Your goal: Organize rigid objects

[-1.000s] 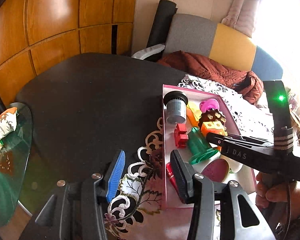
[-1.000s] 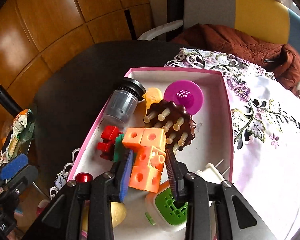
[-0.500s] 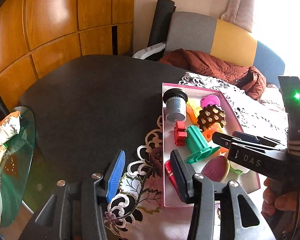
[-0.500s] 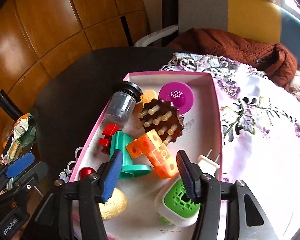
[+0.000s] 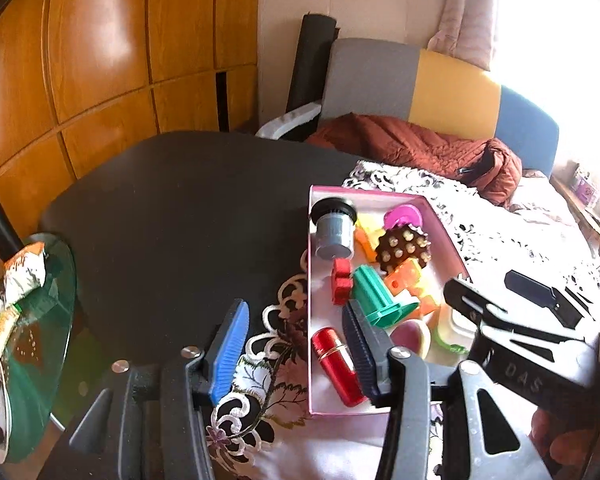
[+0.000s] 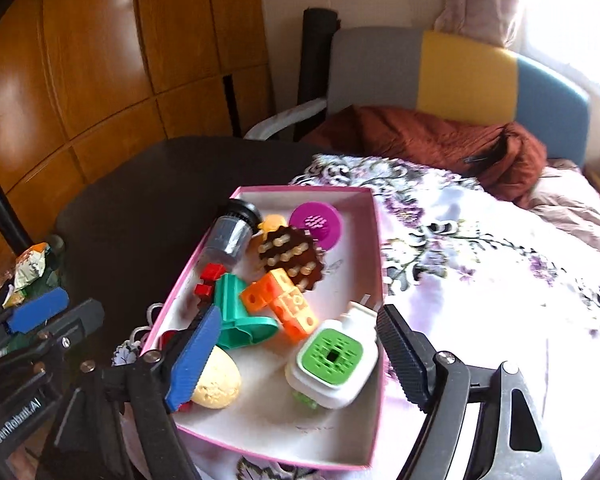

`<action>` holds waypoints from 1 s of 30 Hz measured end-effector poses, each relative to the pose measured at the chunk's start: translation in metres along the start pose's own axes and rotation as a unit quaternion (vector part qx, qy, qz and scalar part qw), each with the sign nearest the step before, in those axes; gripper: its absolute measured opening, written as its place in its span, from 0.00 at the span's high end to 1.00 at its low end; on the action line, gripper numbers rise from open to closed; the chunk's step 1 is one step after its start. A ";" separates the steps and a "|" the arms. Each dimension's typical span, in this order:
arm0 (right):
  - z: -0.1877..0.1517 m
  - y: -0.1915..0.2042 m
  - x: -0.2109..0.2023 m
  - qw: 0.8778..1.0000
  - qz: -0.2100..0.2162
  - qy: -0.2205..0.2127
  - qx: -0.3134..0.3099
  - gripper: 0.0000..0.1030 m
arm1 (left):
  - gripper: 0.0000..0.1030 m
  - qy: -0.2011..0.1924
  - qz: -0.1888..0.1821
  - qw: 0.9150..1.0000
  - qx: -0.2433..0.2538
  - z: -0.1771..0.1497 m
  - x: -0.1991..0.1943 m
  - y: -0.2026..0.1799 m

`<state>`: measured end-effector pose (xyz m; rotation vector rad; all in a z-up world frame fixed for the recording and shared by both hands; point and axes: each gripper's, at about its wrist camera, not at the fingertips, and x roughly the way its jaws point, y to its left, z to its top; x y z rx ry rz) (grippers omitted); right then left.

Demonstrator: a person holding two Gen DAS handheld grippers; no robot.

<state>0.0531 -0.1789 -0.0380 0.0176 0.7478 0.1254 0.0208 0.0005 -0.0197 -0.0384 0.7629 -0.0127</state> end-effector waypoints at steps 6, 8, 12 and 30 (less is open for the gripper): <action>-0.015 -0.008 -0.019 0.999 -0.038 -0.012 0.026 0.18 | 0.44 -0.021 0.004 1.000 -0.003 0.004 -0.014 -0.008; -0.019 -0.011 -0.026 0.999 -0.040 -0.014 0.033 0.17 | 0.44 -0.028 0.010 1.000 -0.008 0.005 -0.018 -0.010; -0.024 -0.014 -0.032 0.998 -0.043 -0.015 0.037 0.17 | 0.44 -0.056 0.029 0.998 0.011 0.004 -0.030 -0.018; -0.026 -0.005 -0.049 0.998 -0.047 -0.033 0.027 0.16 | 0.45 -0.053 -0.005 0.999 -0.002 0.006 -0.042 -0.014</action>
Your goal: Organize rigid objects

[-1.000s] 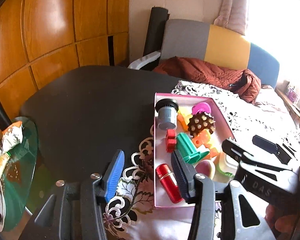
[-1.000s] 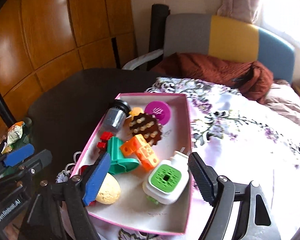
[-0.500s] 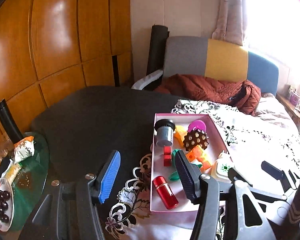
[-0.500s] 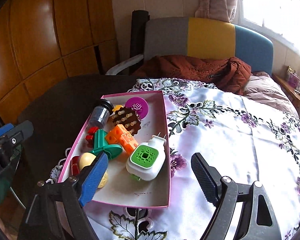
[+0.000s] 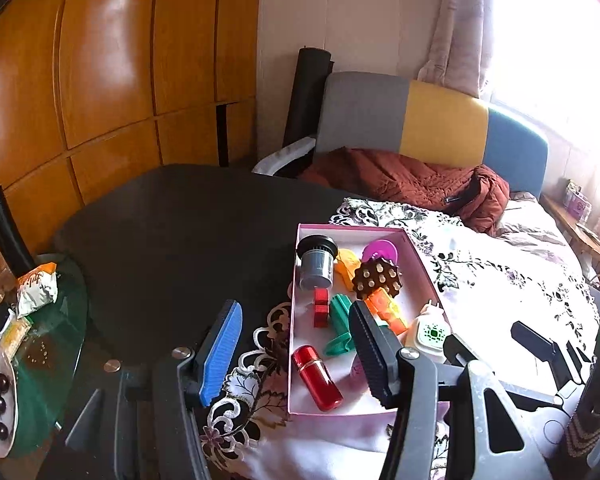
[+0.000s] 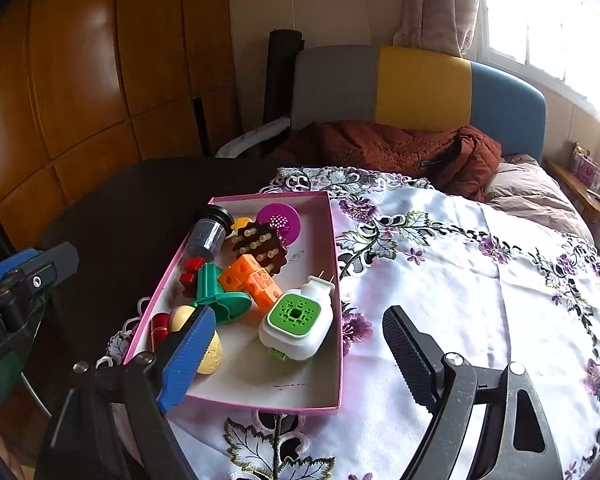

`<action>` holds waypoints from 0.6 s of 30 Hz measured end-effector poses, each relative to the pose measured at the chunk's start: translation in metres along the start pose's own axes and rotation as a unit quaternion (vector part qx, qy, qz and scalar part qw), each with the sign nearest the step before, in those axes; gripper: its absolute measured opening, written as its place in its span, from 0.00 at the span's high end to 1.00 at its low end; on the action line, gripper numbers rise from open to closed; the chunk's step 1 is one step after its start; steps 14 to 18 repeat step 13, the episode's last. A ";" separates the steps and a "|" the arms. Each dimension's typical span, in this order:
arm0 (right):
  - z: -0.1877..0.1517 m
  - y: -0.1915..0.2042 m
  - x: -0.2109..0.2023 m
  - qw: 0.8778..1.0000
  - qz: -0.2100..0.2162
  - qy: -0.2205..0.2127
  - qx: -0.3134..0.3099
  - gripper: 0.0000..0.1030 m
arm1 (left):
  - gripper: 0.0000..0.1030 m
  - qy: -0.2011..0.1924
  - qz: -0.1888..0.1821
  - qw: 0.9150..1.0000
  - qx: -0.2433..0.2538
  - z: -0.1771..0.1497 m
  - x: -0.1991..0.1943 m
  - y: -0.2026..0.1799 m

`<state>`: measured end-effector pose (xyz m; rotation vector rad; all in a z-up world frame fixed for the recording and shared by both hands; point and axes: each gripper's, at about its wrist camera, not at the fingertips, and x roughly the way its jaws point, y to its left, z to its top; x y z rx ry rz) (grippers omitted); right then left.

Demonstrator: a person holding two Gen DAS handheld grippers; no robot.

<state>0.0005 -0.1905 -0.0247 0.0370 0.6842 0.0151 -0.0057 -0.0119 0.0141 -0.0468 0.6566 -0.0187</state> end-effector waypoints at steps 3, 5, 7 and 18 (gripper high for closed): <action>0.000 0.000 -0.001 1.000 -0.002 -0.002 -0.001 0.16 | 0.45 0.007 -0.004 1.000 0.000 0.000 0.002 0.001; 0.000 0.001 -0.001 1.000 -0.003 -0.003 -0.002 0.15 | 0.52 0.010 -0.006 1.000 0.003 -0.001 0.004 0.001; 0.000 0.001 0.000 1.000 -0.003 -0.002 -0.003 0.15 | 0.57 0.006 -0.002 1.000 0.009 -0.001 0.005 0.000; 0.000 -0.002 0.002 1.000 -0.008 0.000 -0.002 0.15 | 0.58 0.000 0.000 1.000 0.014 -0.001 0.008 0.002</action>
